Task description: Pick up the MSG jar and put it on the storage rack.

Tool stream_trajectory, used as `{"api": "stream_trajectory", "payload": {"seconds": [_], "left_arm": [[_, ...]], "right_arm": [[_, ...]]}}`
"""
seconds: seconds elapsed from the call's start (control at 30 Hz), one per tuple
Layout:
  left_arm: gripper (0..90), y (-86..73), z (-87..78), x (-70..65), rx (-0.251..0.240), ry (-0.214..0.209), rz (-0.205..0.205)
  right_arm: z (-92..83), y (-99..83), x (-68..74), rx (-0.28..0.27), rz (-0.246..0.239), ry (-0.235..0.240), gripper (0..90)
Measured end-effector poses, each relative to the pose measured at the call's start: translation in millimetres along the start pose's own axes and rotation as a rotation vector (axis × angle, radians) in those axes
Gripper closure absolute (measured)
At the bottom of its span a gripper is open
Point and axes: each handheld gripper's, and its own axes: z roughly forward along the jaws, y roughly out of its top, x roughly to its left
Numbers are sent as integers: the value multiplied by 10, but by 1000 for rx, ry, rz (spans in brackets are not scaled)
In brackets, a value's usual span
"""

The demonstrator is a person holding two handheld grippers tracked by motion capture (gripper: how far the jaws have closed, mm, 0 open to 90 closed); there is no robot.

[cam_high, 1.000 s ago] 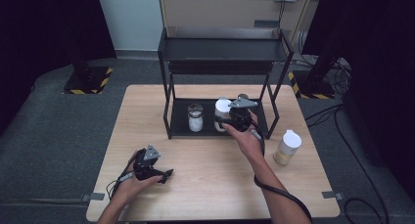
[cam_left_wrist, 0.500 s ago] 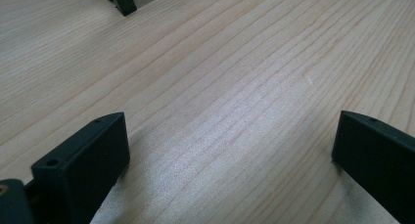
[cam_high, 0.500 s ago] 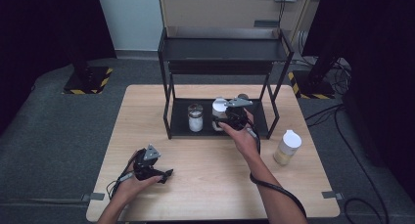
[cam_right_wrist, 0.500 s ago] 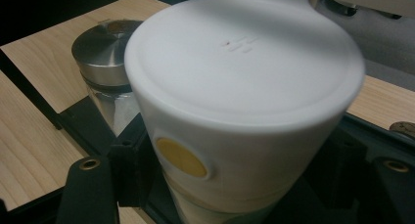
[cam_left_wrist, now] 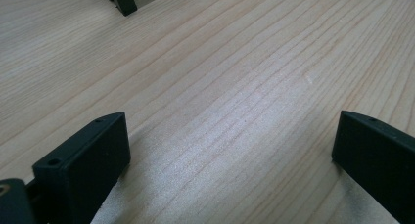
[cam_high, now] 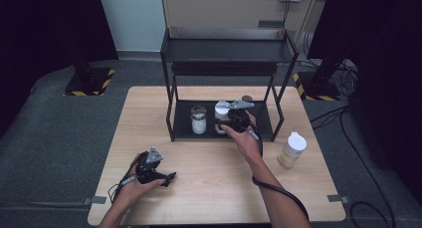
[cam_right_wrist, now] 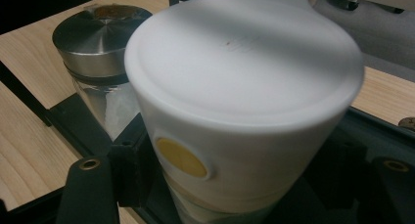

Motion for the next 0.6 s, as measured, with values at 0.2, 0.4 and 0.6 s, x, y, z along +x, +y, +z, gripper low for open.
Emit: {"api": "stream_trajectory", "payload": {"seconds": [0.2, 0.4, 0.6], "left_arm": [[0, -1, -1, -3, 0, 1, -1], [0, -1, -1, -3, 0, 1, -1], [0, -2, -3, -5, 0, 1, -1]], "right_arm": [[39, 5, 9, 4, -7, 2, 314], [63, -5, 12, 1, -7, 3, 313], [65, -19, -8, -2, -4, 12, 312]]}}
